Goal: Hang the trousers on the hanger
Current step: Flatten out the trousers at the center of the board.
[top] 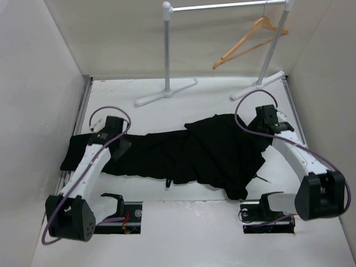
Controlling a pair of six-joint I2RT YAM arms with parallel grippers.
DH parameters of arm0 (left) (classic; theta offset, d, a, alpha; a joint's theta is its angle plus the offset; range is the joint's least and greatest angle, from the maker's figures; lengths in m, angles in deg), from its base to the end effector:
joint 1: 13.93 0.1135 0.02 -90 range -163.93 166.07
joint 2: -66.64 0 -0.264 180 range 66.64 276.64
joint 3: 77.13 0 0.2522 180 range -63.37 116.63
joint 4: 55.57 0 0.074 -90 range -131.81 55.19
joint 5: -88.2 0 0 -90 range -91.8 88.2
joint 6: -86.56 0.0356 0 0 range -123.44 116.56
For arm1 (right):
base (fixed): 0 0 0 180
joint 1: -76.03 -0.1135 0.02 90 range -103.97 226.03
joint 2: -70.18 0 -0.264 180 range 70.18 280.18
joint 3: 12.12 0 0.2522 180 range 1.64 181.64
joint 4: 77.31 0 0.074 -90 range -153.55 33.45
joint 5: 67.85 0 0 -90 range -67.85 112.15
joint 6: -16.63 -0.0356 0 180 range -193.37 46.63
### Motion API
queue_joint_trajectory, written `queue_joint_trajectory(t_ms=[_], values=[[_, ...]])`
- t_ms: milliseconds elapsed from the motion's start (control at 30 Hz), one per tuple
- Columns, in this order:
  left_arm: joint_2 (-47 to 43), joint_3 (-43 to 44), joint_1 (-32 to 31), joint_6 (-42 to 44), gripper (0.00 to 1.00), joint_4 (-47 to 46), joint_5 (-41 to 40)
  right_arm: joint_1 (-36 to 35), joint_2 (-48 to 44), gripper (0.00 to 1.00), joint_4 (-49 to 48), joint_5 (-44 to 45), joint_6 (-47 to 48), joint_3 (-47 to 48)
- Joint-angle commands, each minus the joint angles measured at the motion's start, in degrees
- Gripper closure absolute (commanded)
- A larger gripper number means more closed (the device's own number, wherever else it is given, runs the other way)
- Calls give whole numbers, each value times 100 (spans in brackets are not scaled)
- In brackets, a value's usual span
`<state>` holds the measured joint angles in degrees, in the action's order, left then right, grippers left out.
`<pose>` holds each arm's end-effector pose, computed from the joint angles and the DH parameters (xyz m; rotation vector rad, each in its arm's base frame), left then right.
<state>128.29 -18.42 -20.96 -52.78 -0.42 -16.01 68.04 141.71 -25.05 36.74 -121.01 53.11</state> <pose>0.2034 -0.0163 0.2408 -0.9999 2.3333 -0.0639 0.2425 0.0250 0.2437 0.9480 2.3595 0.0460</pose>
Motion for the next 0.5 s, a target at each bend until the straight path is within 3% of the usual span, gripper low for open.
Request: queue_joint_trajectory(t_ms=[0, 167, 300, 467], values=[[723, 1004, -732, 74, 56, -252, -11, -136, 614, 26, -651, -25, 342, 776], [2173, 2200, -1349, 91, 48, -1043, 454, -1338, 1047, 27, -747, -465, 694, 1462], [2834, 2659, -1297, -31, 49, -1501, 1051, -2297, 1591, 21, -888, -737, 1142, 1945], [3309, 2826, -1095, -146, 49, -1757, 1439, -2721, 2724, 19, -748, -774, 1546, 2841]])
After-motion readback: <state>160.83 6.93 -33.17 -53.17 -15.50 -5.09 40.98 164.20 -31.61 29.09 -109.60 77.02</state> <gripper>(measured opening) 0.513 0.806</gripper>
